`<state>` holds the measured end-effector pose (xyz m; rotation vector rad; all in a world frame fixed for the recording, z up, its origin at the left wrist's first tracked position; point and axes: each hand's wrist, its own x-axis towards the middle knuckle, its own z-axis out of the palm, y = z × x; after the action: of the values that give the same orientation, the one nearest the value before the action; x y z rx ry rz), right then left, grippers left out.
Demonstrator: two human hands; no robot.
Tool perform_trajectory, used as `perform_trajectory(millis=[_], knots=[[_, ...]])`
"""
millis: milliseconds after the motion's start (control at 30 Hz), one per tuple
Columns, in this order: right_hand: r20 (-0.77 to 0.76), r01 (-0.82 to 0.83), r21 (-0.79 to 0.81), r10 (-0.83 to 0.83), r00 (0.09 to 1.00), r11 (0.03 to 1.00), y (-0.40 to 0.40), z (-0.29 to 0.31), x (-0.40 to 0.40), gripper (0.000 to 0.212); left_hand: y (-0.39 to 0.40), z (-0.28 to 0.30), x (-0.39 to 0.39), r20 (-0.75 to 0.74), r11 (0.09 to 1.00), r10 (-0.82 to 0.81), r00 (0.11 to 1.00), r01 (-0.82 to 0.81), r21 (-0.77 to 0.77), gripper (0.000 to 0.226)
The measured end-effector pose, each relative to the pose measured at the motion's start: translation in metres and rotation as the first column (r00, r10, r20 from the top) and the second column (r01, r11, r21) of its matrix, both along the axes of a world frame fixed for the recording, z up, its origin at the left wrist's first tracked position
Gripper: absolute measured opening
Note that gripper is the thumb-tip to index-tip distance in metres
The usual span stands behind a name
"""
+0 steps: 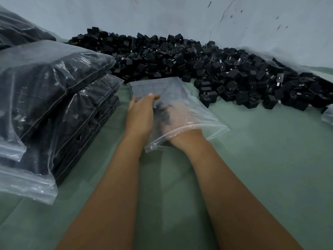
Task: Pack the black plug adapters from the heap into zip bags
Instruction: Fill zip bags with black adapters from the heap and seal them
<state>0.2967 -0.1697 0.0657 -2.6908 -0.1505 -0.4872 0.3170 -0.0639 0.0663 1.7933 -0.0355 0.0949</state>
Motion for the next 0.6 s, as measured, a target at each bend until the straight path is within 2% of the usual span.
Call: perform_trajectory(millis=[100, 167, 267, 333, 400, 433, 500, 567, 600], knots=[[0.006, -0.034, 0.011, 0.034, 0.999, 0.999, -0.001, -0.001, -0.002, 0.009, 0.000, -0.002, -0.002, 0.017, 0.984, -0.021, 1.000, 0.017, 0.178, 0.052], [-0.027, -0.030, -0.023, 0.030, 0.999, 0.999, -0.003, -0.003, -0.004, 0.017, 0.001, -0.002, -0.003, 0.041, 0.961, -0.046, 0.998, 0.033, 0.275, 0.047], [0.066, -0.029, -0.063, 0.034, 0.997, 0.998, -0.007, -0.005, -0.016, 0.016, 0.003, -0.005, -0.002, 0.085, 0.924, -0.082, 0.993, 0.044, 0.380, 0.033], [0.099, 0.003, 0.000, -0.003, 0.995, 1.000, -0.011, -0.003, -0.028, 0.013, 0.003, -0.006, -0.002, 0.105, 0.898, -0.119, 0.987, 0.062, 0.436, 0.029], [0.259, -0.075, 0.083, 0.051, 0.964, 0.994, -0.012, 0.002, -0.038, 0.024, 0.005, -0.005, -0.001, 0.092, 0.881, -0.139, 0.986, 0.081, 0.466, 0.028], [0.390, -0.150, 0.085, 0.106, 0.915, 0.985, -0.012, 0.007, -0.042, 0.026, 0.006, -0.005, 0.000, 0.079, 0.865, -0.150, 0.986, 0.092, 0.493, 0.028], [0.640, -0.266, 0.014, 0.196, 0.743, 0.964, -0.010, 0.019, -0.046, 0.026, 0.006, -0.004, 0.001, 0.052, 0.812, -0.171, 0.984, 0.111, 0.573, 0.030], [0.770, -0.292, -0.020, 0.201, 0.605, 0.956, -0.012, 0.029, -0.044, 0.028, 0.005, -0.003, 0.000, 0.046, 0.781, -0.178, 0.983, 0.113, 0.615, 0.033], [0.799, -0.286, 0.007, 0.166, 0.577, 0.958, -0.016, 0.034, -0.043, 0.029, 0.005, -0.002, -0.002, 0.057, 0.791, -0.175, 0.983, 0.106, 0.602, 0.032]])
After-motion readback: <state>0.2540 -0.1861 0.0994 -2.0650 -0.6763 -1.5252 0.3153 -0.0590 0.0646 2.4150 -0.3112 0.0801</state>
